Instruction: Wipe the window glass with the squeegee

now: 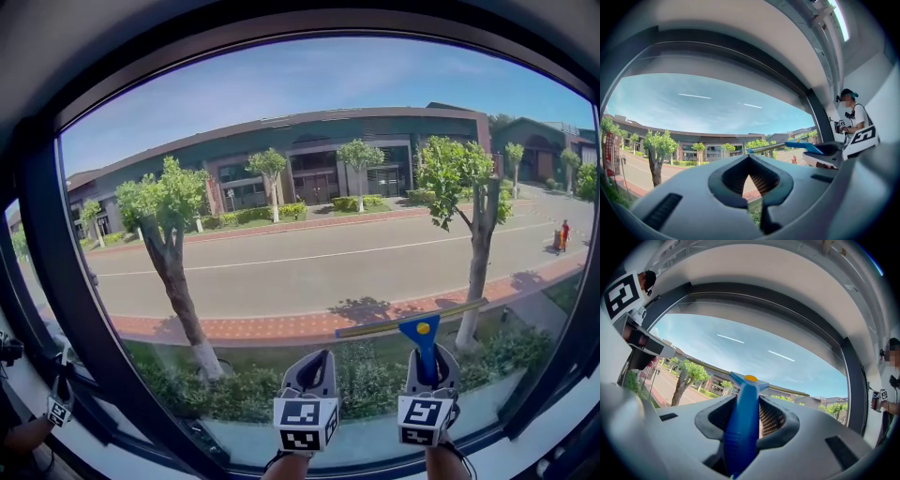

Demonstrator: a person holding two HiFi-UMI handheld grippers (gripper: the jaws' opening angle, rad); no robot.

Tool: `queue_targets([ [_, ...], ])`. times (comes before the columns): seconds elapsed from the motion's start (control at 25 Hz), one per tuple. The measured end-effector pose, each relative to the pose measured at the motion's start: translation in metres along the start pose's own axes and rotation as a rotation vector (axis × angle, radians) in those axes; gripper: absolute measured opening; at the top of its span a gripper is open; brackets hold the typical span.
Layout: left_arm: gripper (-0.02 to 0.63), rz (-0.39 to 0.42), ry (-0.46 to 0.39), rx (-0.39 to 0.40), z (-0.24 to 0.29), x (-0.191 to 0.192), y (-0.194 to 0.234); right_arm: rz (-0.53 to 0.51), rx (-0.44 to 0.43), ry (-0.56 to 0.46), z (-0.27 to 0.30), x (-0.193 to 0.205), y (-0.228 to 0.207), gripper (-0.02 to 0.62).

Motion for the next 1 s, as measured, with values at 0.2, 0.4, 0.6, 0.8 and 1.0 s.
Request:
queue_targets([
  [0.2, 0.0, -0.012, -0.008, -0.032, -0.005, -0.004, -0.003, -0.04, -0.006, 0.001, -0.001, 0.001, 0.0, 0.141],
  [0.4, 0.001, 0.0, 0.001, -0.094, -0.015, -0.01, 0.006, -0.05, -0.014, 0.018, 0.001, -0.004, 0.004, 0.141],
  [0.6, 0.0, 0.016, 0.011, -0.146, -0.032, -0.012, 0.009, -0.025, -0.01, 0.032, 0.001, -0.005, 0.006, 0.141],
  [0.8, 0.001, 0.022, 0.004, -0.182, -0.047, -0.017, 0.02, 0.008, -0.014, 0.039, 0.001, -0.009, 0.007, 0.141],
  [1.0, 0.0, 0.026, -0.018, -0.207, -0.051, -0.031, 0.034, 0.05, -0.035, 0.045, -0.007, -0.028, 0.007, 0.14],
])
Point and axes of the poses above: the fingertips, and each gripper's own axes: z forward along the fingers, y to its left, x out of its underside, the point moved 5 cm from there along -z, backward along the fingers, and after that the axes turned 7 degrees about x, right-handed, at the moved point
